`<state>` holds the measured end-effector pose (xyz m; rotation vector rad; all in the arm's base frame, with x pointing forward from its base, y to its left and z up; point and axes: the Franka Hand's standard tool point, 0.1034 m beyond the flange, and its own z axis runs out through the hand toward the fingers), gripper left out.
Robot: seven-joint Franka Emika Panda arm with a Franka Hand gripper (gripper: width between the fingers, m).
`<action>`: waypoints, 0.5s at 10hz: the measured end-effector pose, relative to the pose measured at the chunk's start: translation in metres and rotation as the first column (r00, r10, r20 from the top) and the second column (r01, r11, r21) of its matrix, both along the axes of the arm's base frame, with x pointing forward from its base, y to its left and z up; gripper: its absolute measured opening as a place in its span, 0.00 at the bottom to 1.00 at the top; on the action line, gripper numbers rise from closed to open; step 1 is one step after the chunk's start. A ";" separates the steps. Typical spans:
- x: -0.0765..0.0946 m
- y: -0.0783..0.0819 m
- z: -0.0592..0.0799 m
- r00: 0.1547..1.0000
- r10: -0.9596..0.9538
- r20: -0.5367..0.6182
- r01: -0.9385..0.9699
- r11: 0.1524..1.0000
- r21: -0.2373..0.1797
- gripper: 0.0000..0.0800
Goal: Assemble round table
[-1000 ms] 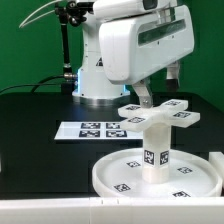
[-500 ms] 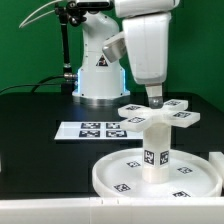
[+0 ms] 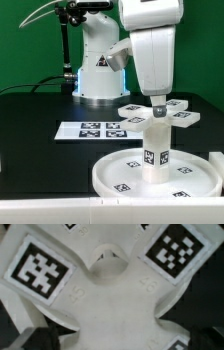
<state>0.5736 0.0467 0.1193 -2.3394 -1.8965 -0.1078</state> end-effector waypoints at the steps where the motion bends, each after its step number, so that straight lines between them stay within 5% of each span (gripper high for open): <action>1: -0.001 -0.001 -0.006 1.000 0.001 -0.008 -0.001 1.000 0.001 0.81; 5: -0.001 -0.003 -0.012 1.000 0.024 -0.014 -0.025 1.000 -0.011 0.81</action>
Offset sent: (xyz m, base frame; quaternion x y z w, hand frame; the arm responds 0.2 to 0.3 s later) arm 0.0102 0.0024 -0.0007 -0.0006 -0.0097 -0.0818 0.9966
